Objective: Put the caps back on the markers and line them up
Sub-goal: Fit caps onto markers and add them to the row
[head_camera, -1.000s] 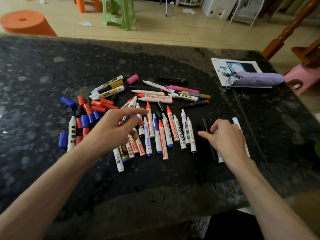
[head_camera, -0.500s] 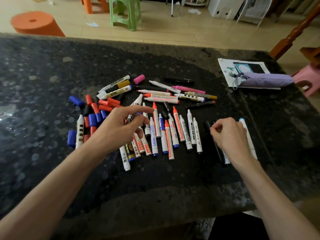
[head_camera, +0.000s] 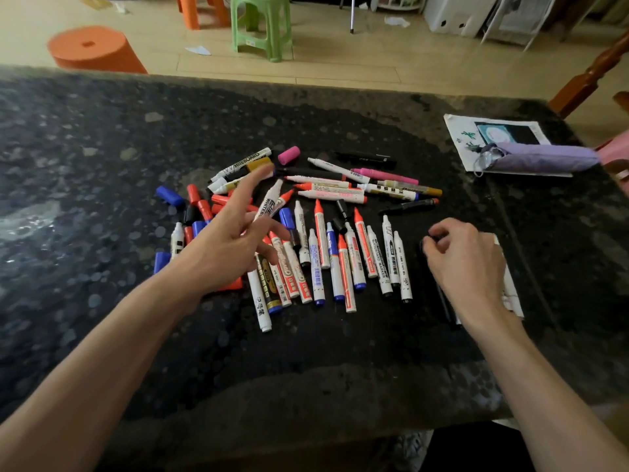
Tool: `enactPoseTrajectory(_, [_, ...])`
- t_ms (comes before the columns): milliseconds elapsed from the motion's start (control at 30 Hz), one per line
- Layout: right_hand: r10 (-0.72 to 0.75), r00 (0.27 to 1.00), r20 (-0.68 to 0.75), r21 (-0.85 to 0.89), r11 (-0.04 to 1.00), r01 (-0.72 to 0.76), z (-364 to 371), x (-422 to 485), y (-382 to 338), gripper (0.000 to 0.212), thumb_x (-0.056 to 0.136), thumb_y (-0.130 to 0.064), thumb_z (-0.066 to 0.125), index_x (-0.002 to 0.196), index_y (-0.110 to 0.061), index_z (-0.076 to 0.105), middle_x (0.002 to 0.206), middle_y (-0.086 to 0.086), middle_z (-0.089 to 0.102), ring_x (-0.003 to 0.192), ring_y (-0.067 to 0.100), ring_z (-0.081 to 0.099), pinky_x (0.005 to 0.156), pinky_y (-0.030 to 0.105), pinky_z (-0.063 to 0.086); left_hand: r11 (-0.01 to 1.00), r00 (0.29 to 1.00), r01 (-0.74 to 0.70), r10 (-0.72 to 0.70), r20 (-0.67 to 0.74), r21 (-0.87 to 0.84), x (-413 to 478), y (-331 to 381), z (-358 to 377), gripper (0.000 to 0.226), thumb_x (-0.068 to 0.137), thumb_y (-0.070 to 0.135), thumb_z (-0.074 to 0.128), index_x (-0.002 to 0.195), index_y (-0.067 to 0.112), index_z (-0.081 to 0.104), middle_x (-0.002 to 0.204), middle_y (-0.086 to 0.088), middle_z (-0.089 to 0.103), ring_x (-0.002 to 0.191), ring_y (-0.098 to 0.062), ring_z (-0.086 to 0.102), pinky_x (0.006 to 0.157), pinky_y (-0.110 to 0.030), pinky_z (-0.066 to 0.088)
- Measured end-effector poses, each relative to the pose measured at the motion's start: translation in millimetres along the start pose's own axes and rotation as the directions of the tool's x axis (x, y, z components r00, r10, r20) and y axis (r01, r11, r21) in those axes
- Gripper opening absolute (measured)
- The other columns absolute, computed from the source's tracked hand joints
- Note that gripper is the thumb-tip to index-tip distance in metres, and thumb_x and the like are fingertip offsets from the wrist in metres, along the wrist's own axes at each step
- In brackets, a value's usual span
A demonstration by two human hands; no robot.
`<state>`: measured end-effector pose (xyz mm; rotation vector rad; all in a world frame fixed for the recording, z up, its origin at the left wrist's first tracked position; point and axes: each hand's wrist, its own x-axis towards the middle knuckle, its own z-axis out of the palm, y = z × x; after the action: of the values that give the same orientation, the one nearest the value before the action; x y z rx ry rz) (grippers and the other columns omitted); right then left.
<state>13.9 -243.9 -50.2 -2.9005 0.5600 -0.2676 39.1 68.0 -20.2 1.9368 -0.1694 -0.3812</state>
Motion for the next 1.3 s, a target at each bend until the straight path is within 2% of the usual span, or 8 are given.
enactPoseTrajectory(167, [-0.257, 0.965, 0.054, 0.212, 0.947, 0.24, 3.1, -16.0, -50.3, 0.013, 0.097, -0.029, 0.069, 0.109, -0.028, 0.073, 0.093, -0.007, 0.073, 0.08, 0.015, 0.068, 0.071, 0.033, 0.055, 0.99, 0.994, 0.081, -0.071, -0.087, 0.112, -8.3, -5.7, -20.9, 0.022, 0.104, 0.019, 0.054, 0.121, 0.028, 0.065, 0.103, 0.009, 0.075, 0.093, -0.014, 0.072, 0.088, -0.039, 0.057])
enactPoseTrajectory(400, [-0.647, 0.741, 0.18, 0.448, 0.725, 0.524, 26.3, -51.4, -117.2, 0.027, 0.097, -0.039, 0.07, 0.121, -0.027, 0.069, 0.109, -0.011, 0.063, 0.1, 0.006, 0.059, 0.091, 0.033, 0.052, 0.969, 0.982, 0.132, -0.1, -0.159, 0.211, -26.3, -19.5, -56.9, 0.017, 0.102, 0.029, 0.058, 0.108, 0.025, 0.074, 0.093, -0.004, 0.075, 0.084, -0.025, 0.068, 0.081, -0.039, 0.051])
enactPoseTrajectory(633, [-0.831, 0.556, 0.02, 0.423, 0.511, 0.748, 66.6, -90.7, -184.5, 0.036, 0.085, -0.036, 0.081, 0.115, -0.017, 0.074, 0.116, 0.003, 0.06, 0.112, 0.025, 0.053, 0.094, 0.042, 0.049, 0.97, 0.977, 0.138, -0.099, -0.191, 0.201, -39.0, -37.3, -84.8, 0.014, 0.096, 0.038, 0.067, 0.103, 0.031, 0.077, 0.09, 0.003, 0.079, 0.094, -0.02, 0.074, 0.095, -0.05, 0.056])
enactPoseTrajectory(800, [-0.83, 0.556, -0.033, 0.304, 0.522, 0.797, 82.2, -98.4, -205.1, 0.031, 0.081, -0.033, 0.085, 0.101, -0.011, 0.077, 0.11, 0.006, 0.061, 0.106, 0.027, 0.052, 0.088, 0.044, 0.05, 0.954, 0.977, 0.159, -0.114, -0.182, 0.256, -47.2, -42.8, -97.2, 0.012, 0.093, 0.038, 0.07, 0.103, 0.038, 0.078, 0.091, 0.011, 0.078, 0.092, -0.012, 0.073, 0.093, -0.045, 0.057])
enactPoseTrajectory(933, [-0.727, 0.686, -0.034, 0.494, 0.584, 0.643, 65.4, -90.8, -199.7, 0.021, 0.087, -0.031, 0.081, 0.102, -0.016, 0.077, 0.102, -0.002, 0.063, 0.1, 0.017, 0.056, 0.089, 0.03, 0.047, 0.957, 0.977, 0.164, -0.124, -0.172, 0.239, -49.6, -42.4, -102.5, 0.012, 0.093, 0.039, 0.071, 0.102, 0.04, 0.079, 0.09, 0.013, 0.079, 0.097, -0.011, 0.073, 0.095, -0.04, 0.055])
enactPoseTrajectory(1033, [-0.511, 0.849, 0.135, 0.73, 0.63, 0.263, 44.0, -74.8, -180.0, 0.012, 0.089, -0.03, 0.081, 0.098, -0.024, 0.076, 0.09, -0.012, 0.071, 0.087, 0.002, 0.065, 0.079, 0.018, 0.049, 0.96, 0.978, 0.159, -0.121, -0.17, 0.231, -48.8, -38.5, -100.1, 0.013, 0.093, 0.038, 0.071, 0.104, 0.041, 0.078, 0.091, 0.01, 0.078, 0.098, -0.011, 0.072, 0.088, -0.031, 0.054])
enactPoseTrajectory(1167, [-0.301, 0.874, 0.383, 0.893, 0.361, -0.267, 9.6, -59.0, -152.9, 0.012, 0.091, -0.017, 0.079, 0.102, -0.015, 0.074, 0.089, 0.002, 0.08, 0.086, 0.015, 0.078, 0.076, 0.025, 0.056, 0.969, 0.987, 0.129, -0.104, -0.126, 0.209, -43.1, -31.1, -87.9, 0.016, 0.091, 0.036, 0.073, 0.099, 0.05, 0.077, 0.089, 0.006, 0.077, 0.096, -0.018, 0.071, 0.087, -0.037, 0.054])
enactPoseTrajectory(1300, [-0.336, 0.86, 0.384, 0.92, 0.216, -0.326, -10.0, -52.4, -136.6, 0.017, 0.093, -0.006, 0.074, 0.109, -0.01, 0.072, 0.096, 0.01, 0.08, 0.09, 0.026, 0.079, 0.074, 0.027, 0.059, 0.973, 0.998, 0.064, -0.056, -0.042, 0.221, -34.6, -18.9, -70.1, 0.016, 0.09, 0.042, 0.072, 0.097, 0.056, 0.074, 0.084, 0.014, 0.074, 0.079, -0.01, 0.067, 0.077, -0.034, 0.053])
